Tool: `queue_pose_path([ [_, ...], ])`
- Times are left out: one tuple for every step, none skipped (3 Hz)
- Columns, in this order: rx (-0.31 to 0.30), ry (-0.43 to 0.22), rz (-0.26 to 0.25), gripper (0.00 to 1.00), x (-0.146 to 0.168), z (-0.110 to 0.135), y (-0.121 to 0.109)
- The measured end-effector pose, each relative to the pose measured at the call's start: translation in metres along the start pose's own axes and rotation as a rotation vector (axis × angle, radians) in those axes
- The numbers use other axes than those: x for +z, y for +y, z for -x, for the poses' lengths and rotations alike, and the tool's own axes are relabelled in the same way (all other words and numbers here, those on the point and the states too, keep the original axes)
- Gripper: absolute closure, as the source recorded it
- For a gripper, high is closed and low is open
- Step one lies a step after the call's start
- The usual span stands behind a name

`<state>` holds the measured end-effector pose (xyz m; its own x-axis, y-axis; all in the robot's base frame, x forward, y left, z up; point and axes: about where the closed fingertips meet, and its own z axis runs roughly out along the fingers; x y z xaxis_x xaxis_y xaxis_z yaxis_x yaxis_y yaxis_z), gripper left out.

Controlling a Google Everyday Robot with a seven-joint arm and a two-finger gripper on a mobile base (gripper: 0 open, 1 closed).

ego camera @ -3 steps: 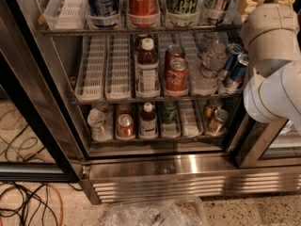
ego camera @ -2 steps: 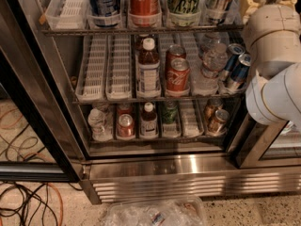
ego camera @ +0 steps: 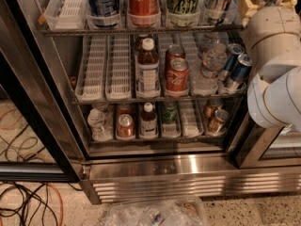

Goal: Pick 7up can from top shelf of fridge

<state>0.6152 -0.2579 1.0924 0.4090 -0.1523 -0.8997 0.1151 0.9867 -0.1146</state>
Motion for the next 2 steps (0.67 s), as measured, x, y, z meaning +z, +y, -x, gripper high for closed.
queue_pose_path([
  [-0.007,0.002,0.007,1.0,-0.0033,0.0,0.0002],
  [-0.018,0.005,0.02,1.0,-0.0092,-0.0004,0.001],
])
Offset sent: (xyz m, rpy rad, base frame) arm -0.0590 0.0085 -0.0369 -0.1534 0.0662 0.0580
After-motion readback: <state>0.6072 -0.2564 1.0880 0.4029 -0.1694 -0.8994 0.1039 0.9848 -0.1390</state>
